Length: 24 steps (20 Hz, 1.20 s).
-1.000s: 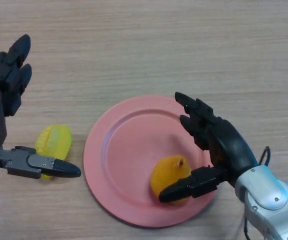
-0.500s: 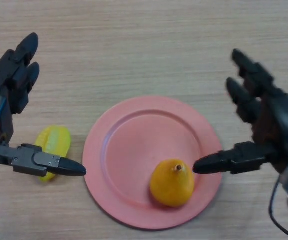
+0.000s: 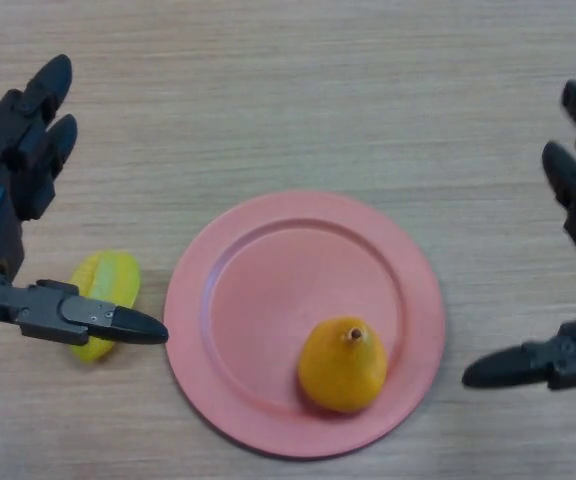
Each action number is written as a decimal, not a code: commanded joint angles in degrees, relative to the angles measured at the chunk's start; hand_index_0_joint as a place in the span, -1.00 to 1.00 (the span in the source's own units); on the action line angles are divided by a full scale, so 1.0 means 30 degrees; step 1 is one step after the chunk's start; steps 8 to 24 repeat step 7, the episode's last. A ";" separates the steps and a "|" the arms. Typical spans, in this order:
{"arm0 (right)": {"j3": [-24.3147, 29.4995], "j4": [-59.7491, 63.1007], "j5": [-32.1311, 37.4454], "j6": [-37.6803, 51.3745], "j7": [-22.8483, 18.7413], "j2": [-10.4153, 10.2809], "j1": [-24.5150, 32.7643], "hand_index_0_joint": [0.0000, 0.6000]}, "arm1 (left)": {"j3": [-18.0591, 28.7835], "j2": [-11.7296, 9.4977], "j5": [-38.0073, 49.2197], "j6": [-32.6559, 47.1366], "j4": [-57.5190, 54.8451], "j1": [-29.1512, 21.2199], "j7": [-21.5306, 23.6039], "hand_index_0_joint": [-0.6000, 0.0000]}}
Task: Pick up the yellow pear and place it on the plate
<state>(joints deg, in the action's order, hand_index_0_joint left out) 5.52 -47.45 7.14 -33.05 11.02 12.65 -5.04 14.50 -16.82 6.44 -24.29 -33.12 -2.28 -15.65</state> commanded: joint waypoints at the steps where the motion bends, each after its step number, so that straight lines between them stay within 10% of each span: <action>1: 0.0748 -0.1251 -0.0696 0.1262 0.0426 0.0463 0.0363 -1.00 | 0.1009 -0.0949 0.0450 0.2522 -0.0563 -0.0536 0.0139 1.00; 24: 0.0741 -0.1171 -0.1313 0.1786 0.1175 0.0330 0.0180 -1.00 | 0.1172 -0.1078 0.0309 0.2589 -0.0700 -0.0714 0.0206 1.00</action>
